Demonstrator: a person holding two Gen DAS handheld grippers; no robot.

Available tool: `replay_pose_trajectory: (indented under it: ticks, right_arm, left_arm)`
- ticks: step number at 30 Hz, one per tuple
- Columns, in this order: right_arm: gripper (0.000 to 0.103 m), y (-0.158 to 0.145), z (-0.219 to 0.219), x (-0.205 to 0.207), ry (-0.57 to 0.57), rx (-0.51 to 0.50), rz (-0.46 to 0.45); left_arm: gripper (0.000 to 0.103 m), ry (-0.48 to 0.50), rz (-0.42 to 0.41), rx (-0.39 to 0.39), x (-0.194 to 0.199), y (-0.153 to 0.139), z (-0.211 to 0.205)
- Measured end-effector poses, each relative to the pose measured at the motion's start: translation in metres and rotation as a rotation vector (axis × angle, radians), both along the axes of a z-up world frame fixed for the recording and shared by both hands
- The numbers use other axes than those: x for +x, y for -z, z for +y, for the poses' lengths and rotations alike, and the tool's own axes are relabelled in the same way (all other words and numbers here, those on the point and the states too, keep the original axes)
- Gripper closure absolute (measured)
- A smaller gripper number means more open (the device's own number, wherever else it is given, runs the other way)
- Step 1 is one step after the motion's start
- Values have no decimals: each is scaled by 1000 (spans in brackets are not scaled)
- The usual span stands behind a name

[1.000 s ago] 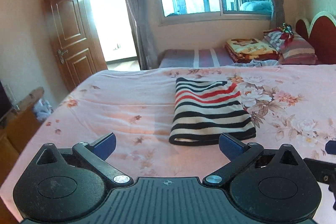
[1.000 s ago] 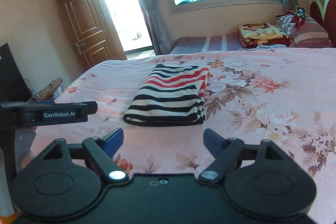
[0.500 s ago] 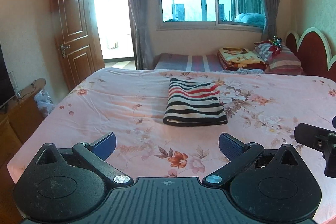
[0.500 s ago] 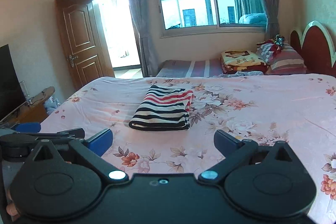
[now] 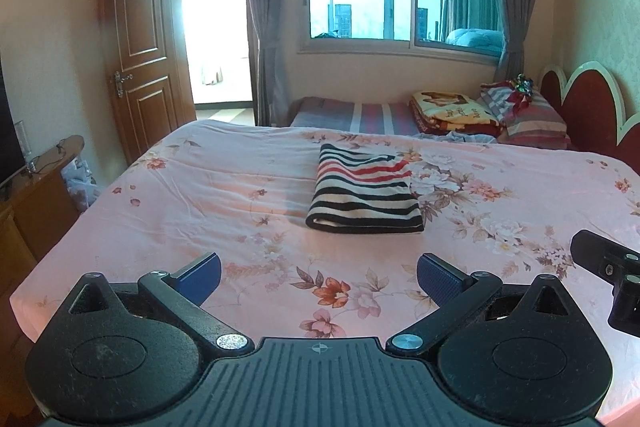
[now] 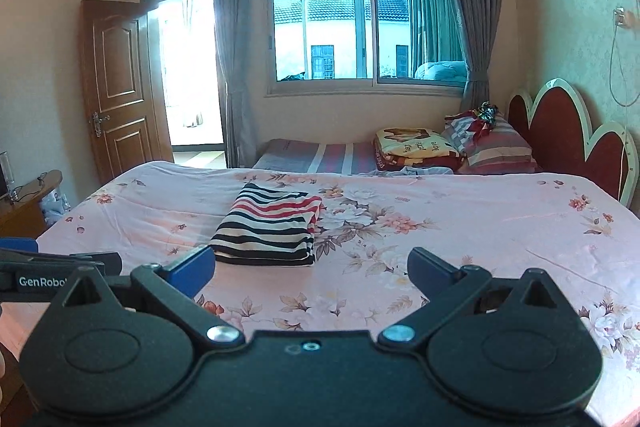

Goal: Fold small clothes

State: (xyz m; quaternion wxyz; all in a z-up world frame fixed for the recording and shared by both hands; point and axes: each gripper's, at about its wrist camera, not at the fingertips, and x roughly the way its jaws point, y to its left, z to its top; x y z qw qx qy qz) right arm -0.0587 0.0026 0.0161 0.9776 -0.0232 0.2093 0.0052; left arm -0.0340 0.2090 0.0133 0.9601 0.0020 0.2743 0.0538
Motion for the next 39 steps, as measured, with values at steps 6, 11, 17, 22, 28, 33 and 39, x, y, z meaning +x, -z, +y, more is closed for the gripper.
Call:
replay_pose_trajectory:
  ticks: [6,11,17,22,28,33,39]
  right_arm:
    - [1,0,1,1,1,-2,-8]
    - [1,1,4,1,-1,-19,-10]
    - [1,5,4,4,26,-36,-15]
    - [1,6,-3,7,38,-15,-8]
    - [1,5,-5,8,38,-12,-9]
    - [1,5,-6,8,35,-9,-7]
    - [1,7,-6,9,32,-7,1]
  left_arm:
    - [0,-12,7,-5,-3,-1,2]
    - [0,-20,-7,-3,-4,-7,4]
    - [0,-19,-14,-4,-4,-10,2]
    - [0,-14,-10,1,-5,-9,0]
    - [0,-14,-2,-3,-4,-8,-2]
    - [0,-13,5,-6,-2,-7,-2]
    - [0,-14,14,-8,0,-4,-3]
